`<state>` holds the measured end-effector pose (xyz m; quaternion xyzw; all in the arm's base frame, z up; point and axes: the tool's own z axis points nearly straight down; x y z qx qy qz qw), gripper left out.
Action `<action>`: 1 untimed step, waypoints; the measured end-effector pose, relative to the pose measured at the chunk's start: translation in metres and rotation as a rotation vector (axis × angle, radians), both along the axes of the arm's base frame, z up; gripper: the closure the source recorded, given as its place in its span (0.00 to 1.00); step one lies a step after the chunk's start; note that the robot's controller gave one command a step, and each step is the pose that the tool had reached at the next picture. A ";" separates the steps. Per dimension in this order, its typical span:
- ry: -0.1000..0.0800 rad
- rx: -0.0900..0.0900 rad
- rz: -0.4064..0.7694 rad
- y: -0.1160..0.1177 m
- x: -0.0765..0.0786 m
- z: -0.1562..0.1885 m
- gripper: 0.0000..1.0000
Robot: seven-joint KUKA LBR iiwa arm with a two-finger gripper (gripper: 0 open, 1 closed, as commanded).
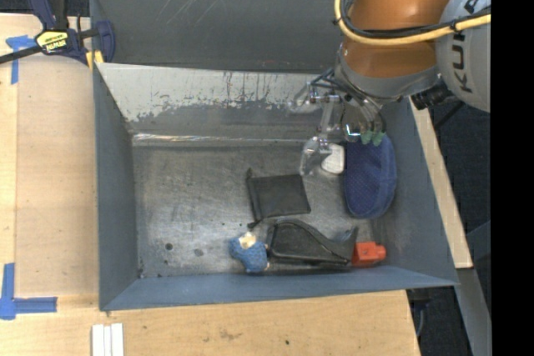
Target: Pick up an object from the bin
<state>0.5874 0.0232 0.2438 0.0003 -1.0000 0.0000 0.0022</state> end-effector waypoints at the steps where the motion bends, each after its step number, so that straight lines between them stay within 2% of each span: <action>1: 0.001 0.000 0.007 -0.005 -0.018 -0.144 0.00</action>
Offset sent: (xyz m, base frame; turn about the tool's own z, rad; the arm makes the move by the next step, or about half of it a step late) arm -0.0158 -0.0048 -0.1390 -0.0074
